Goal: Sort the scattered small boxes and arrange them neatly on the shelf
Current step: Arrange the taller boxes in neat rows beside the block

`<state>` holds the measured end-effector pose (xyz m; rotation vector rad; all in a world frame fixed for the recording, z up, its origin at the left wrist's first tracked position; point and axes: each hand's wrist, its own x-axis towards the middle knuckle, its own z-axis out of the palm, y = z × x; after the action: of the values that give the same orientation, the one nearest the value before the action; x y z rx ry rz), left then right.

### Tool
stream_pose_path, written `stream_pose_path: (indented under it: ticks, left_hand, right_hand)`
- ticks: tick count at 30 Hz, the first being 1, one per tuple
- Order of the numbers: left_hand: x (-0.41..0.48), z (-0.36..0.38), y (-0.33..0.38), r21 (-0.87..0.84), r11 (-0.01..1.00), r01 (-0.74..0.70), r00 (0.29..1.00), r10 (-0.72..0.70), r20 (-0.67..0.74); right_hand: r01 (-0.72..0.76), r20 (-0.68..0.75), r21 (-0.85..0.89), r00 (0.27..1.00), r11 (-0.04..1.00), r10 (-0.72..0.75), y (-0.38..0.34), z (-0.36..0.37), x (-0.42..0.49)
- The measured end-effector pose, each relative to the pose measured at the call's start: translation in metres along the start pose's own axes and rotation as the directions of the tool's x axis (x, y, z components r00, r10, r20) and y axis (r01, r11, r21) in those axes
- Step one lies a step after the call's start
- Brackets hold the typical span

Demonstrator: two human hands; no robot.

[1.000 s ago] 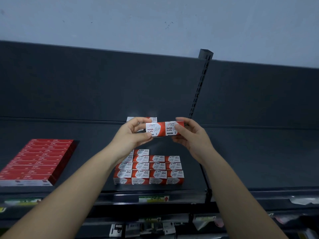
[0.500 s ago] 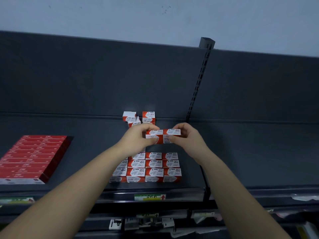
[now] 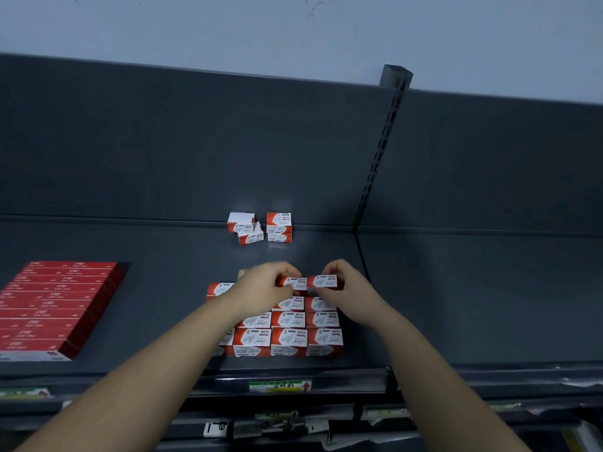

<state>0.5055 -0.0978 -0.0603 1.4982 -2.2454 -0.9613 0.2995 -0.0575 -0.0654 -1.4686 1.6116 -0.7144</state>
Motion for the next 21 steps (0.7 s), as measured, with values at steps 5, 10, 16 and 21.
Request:
stream_pose_path:
  ticks: [5, 10, 16, 21]
  left_hand:
    - [0.0, 0.003, -0.002, 0.055, 0.997, -0.05, 0.999, 0.051, -0.004]
    - [-0.004, 0.004, -0.007, 0.101, 0.991, -0.082, 0.996, 0.086, -0.037]
    - [-0.009, 0.004, -0.01, 0.092, 0.992, -0.091, 0.993, 0.097, -0.066]
    - [-0.011, 0.004, -0.013, 0.097, 0.989, -0.116, 0.989, 0.124, -0.076]
  right_hand:
    - [-0.003, 0.043, -0.059, 0.999, 0.998, 0.005, 0.0, 0.001, -0.001]
    - [-0.006, 0.101, -0.076, 0.995, 0.997, 0.013, -0.005, 0.007, -0.004]
    - [0.106, 0.206, -0.352, 0.978, 0.93, -0.034, -0.013, 0.015, -0.007]
    - [0.129, 0.22, -0.382, 0.974, 0.915, -0.045, -0.019, 0.017, -0.011]
